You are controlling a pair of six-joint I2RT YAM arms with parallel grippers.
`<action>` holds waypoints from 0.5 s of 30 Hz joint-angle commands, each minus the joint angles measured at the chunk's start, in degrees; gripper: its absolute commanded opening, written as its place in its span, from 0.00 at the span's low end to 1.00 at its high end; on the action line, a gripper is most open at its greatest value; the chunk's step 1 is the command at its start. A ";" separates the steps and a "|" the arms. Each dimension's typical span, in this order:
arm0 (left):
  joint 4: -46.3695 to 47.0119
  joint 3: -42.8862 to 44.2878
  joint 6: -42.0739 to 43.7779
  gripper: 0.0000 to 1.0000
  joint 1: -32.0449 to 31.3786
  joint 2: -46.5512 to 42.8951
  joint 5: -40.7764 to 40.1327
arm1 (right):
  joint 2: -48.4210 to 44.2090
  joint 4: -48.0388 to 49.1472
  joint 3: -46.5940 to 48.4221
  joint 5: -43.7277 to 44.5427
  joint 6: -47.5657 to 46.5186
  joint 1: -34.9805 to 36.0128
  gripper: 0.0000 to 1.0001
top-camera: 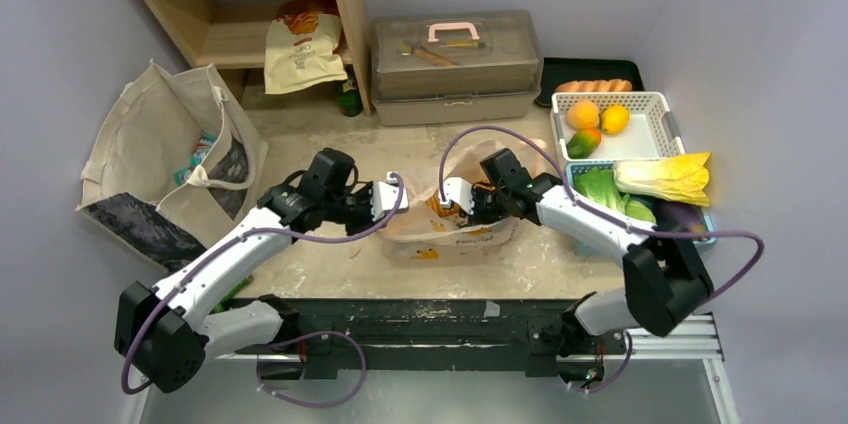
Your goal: Untie the knot of the grocery bags and take out the mixed food
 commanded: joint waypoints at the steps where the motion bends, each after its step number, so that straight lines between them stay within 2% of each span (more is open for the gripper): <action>1: 0.66 3.72 -11.93 0.00 -0.21 4.01 -0.49 | -7.97 -5.23 4.63 -2.22 -0.16 4.29 0.00; 4: 1.74 4.69 -18.89 0.00 -0.17 5.89 -0.39 | -11.50 -8.64 6.70 -1.40 -1.31 6.93 0.00; 9: 1.89 6.49 -26.13 0.00 0.58 8.44 -1.07 | -13.58 -13.46 11.01 1.57 -1.29 7.49 0.00; 13: 3.54 4.95 -25.09 0.00 1.22 7.00 1.12 | -14.43 -13.90 10.69 2.40 -1.06 7.48 0.00; 14: 4.22 3.98 -23.41 0.00 1.18 5.82 2.11 | -14.76 -13.85 9.60 2.62 -1.31 7.46 0.08; 15: 4.87 2.84 -21.83 0.00 1.18 4.35 2.87 | -15.16 -13.46 8.45 2.85 -1.45 7.39 0.23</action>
